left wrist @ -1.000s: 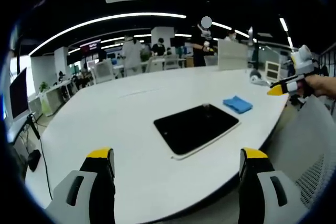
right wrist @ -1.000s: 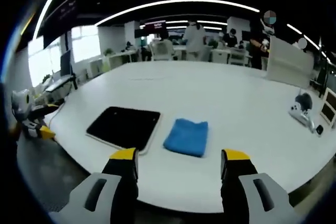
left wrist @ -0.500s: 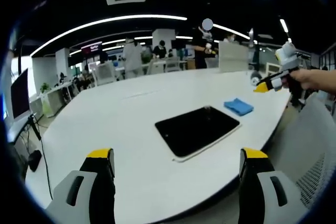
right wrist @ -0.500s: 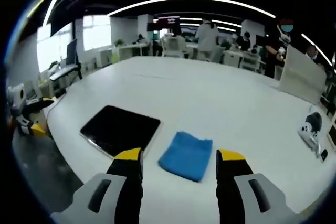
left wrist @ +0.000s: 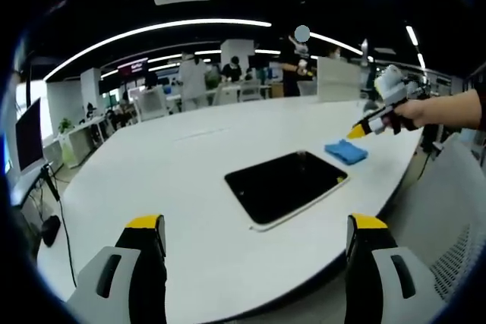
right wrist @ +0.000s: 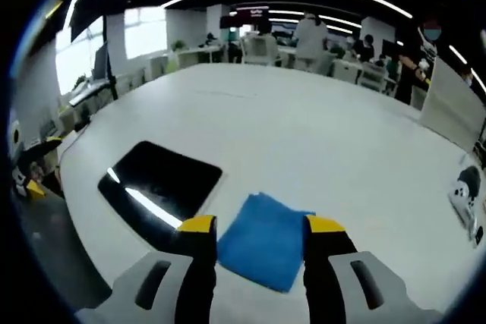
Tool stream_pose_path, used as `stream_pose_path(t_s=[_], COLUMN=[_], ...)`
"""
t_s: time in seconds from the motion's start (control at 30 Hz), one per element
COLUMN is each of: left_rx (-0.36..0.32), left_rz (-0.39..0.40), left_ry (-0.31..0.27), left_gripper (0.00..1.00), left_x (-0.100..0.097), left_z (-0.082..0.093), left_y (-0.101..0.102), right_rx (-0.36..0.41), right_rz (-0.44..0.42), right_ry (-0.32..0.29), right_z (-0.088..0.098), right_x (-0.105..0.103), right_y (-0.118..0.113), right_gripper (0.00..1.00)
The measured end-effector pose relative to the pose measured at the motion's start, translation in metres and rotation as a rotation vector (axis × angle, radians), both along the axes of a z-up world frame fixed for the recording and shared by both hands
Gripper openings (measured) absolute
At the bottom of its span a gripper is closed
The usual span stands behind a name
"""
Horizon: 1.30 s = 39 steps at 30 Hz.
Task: Wipe the mirror surface with the cleaning cloth until all visible marks leave the cleaned area.
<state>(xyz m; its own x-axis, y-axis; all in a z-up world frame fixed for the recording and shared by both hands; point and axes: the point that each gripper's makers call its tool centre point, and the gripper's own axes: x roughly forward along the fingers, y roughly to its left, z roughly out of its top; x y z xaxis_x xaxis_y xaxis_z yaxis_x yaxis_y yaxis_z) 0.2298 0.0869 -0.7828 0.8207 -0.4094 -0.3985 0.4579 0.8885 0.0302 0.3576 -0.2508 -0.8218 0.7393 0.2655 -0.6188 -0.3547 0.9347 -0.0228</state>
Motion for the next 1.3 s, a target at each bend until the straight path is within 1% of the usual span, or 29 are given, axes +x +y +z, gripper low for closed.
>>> stream_pose_path(t_s=[0.07, 0.1, 0.2, 0.23, 0.27, 0.3, 0.33, 0.4, 0.47, 0.6, 0.67, 0.77, 0.83, 0.97, 1.2, 1.23, 1.3], left_rx=[-0.002, -0.002, -0.002, -0.001, -0.001, 0.000, -0.003, -0.007, -0.006, -0.010, -0.011, -0.006, -0.008, -0.007, -0.012, -0.012, -0.013], left_rz=[-0.003, -0.006, -0.009, -0.012, -0.016, -0.018, -0.026, -0.024, -0.022, -0.028, -0.029, -0.022, -0.018, -0.020, -0.022, -0.022, -0.024], left_ry=[0.001, 0.001, 0.004, 0.006, 0.011, 0.012, 0.016, 0.002, 0.007, 0.018, 0.018, 0.026, 0.018, 0.015, 0.012, 0.011, 0.010], left_gripper=[0.99, 0.99, 0.99, 0.99, 0.96, 0.93, 0.93, 0.95, 0.99, 0.98, 0.97, 0.98, 0.99, 0.99, 0.97, 0.97, 0.97], left_x=[0.000, 0.000, -0.001, -0.001, -0.001, -0.002, -0.002, -0.001, -0.001, -0.002, -0.002, -0.002, -0.001, -0.001, -0.001, -0.001, -0.001], left_z=[0.000, 0.000, 0.000, -0.001, -0.001, -0.002, -0.002, 0.000, -0.001, -0.002, -0.002, -0.003, -0.002, -0.002, -0.001, -0.001, -0.001], left_y=[0.000, -0.001, -0.002, -0.002, -0.002, -0.003, -0.004, -0.004, -0.004, -0.004, -0.005, -0.003, -0.003, -0.002, -0.003, -0.003, -0.003], right_rx=[-0.023, -0.032, -0.022, -0.015, -0.018, -0.027, -0.030, -0.012, -0.001, -0.021, -0.018, -0.014, -0.030, -0.026, -0.028, -0.028, -0.030], right_rz=[0.003, 0.004, -0.022, -0.031, -0.036, -0.039, -0.044, -0.060, -0.072, -0.070, -0.079, -0.080, -0.064, -0.066, -0.046, -0.044, -0.044], right_ry=[0.010, 0.023, 0.072, 0.078, 0.077, 0.077, 0.079, 0.091, 0.100, 0.106, 0.115, 0.108, 0.103, 0.099, 0.087, 0.088, 0.086], right_z=[-0.006, -0.012, -0.028, -0.031, -0.034, -0.035, -0.037, -0.040, -0.042, -0.050, -0.054, -0.052, -0.053, -0.053, -0.053, -0.053, -0.054], right_x=[0.002, 0.004, 0.004, 0.005, 0.007, 0.007, 0.008, 0.009, 0.009, 0.010, 0.009, 0.009, 0.009, 0.010, 0.010, 0.010, 0.010], right_y=[0.000, -0.001, -0.006, -0.008, -0.010, -0.010, -0.012, -0.012, -0.012, -0.012, -0.013, -0.013, -0.012, -0.012, -0.004, -0.003, -0.002], right_gripper=[0.39, 0.38, 0.36, 0.36, 0.35, 0.34, 0.33, 0.33, 0.33, 0.32, 0.31, 0.31, 0.30, 0.29, 0.15, 0.12, 0.03])
